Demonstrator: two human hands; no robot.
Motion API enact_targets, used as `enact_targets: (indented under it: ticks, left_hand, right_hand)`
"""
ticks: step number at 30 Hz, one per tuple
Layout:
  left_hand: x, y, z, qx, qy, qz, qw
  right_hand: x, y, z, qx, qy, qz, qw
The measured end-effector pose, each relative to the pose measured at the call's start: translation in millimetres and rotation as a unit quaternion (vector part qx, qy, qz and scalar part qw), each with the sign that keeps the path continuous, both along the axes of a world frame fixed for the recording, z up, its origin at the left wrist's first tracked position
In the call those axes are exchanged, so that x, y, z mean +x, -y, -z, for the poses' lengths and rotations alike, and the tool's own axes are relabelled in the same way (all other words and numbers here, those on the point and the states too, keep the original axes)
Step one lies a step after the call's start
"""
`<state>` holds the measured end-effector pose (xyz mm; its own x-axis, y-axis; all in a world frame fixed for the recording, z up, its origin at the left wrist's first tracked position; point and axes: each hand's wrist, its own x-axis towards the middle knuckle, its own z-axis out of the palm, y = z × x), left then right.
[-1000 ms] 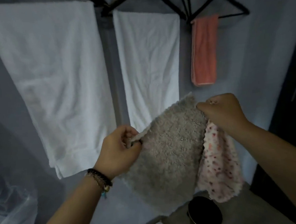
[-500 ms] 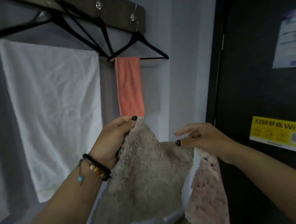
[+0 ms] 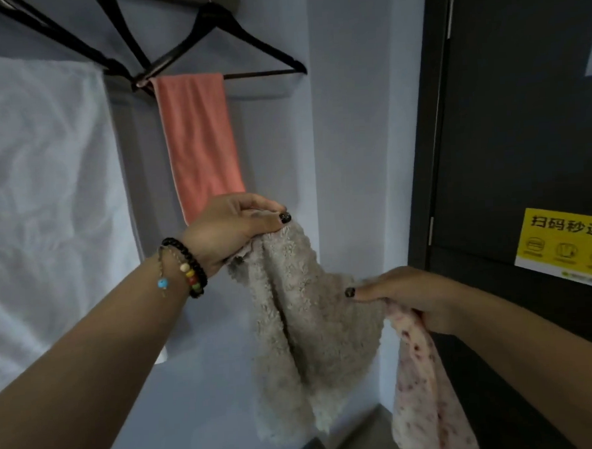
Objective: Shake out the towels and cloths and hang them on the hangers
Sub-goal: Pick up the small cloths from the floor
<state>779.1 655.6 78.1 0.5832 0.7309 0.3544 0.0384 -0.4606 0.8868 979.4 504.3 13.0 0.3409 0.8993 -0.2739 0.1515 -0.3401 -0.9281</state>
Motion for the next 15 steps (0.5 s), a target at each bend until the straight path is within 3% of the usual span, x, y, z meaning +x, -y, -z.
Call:
enact_targets:
  ticks: [5, 8, 15]
  left_hand:
    - [33, -67, 9, 0.061, -0.093, -0.031, 0.993]
    - [49, -119, 15, 0.044, -0.154, -0.049, 0.986]
    - [105, -193, 30, 0.025, -0.11, -0.113, 0.987]
  right_hand:
    - [54, -63, 2, 0.106, -0.005, 0.089, 0.99]
    - [94, -103, -11, 0.175, 0.051, 0.137, 0.974]
    - [168, -162, -39, 0.274, 0.167, 0.066, 0.945]
